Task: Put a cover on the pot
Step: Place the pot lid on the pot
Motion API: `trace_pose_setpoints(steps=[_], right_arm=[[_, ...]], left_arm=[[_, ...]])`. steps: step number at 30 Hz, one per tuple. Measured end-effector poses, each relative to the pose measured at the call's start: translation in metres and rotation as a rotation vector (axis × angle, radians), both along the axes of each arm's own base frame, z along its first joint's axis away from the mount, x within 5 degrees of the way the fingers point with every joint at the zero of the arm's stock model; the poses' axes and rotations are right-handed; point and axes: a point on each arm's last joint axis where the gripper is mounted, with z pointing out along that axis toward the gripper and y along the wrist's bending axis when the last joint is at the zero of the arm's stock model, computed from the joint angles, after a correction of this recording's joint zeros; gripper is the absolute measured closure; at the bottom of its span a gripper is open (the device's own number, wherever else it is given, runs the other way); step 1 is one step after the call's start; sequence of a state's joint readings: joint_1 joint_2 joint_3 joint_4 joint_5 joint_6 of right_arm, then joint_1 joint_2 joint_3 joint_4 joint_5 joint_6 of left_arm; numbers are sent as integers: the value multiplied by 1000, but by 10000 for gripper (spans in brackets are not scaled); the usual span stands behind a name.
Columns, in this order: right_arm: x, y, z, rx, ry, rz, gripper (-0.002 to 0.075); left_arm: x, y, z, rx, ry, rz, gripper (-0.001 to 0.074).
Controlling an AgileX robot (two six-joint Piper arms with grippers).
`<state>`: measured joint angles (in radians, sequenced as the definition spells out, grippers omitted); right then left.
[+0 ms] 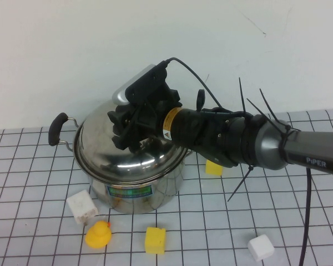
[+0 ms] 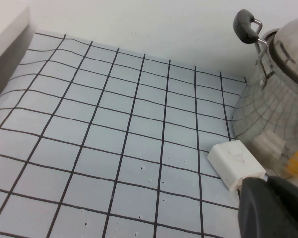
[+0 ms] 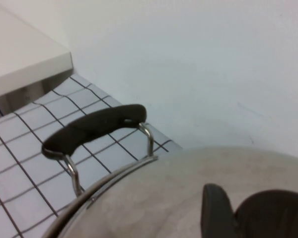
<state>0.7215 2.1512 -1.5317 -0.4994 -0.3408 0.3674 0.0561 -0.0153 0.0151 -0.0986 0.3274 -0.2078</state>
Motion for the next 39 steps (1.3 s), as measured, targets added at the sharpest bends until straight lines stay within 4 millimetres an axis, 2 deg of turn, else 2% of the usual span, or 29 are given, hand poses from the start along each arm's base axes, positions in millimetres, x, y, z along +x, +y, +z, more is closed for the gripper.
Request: trace_pose_setpoints(steps=[16,21,24,30,34,39], right_arm=[[0,1,1,9,-16,7,386],[1,1,-4,11,-2,2,386],[2,1,-7,15,10,-6,358],[3,1,-6,22,7,-6,239],[0,-2,13,13,-14,-14,222],[-19,-25,82,1,-82,-51,223]], left_arm=[[0,0,0,0,0,0,738],[0,0,0,2,0,-1,738],[0,0,0,2,0,-1,738],[0,0,0,2,0,-1,738],[0,0,0,2,0,-1,738],[0,0,0,2,0,-1,738]])
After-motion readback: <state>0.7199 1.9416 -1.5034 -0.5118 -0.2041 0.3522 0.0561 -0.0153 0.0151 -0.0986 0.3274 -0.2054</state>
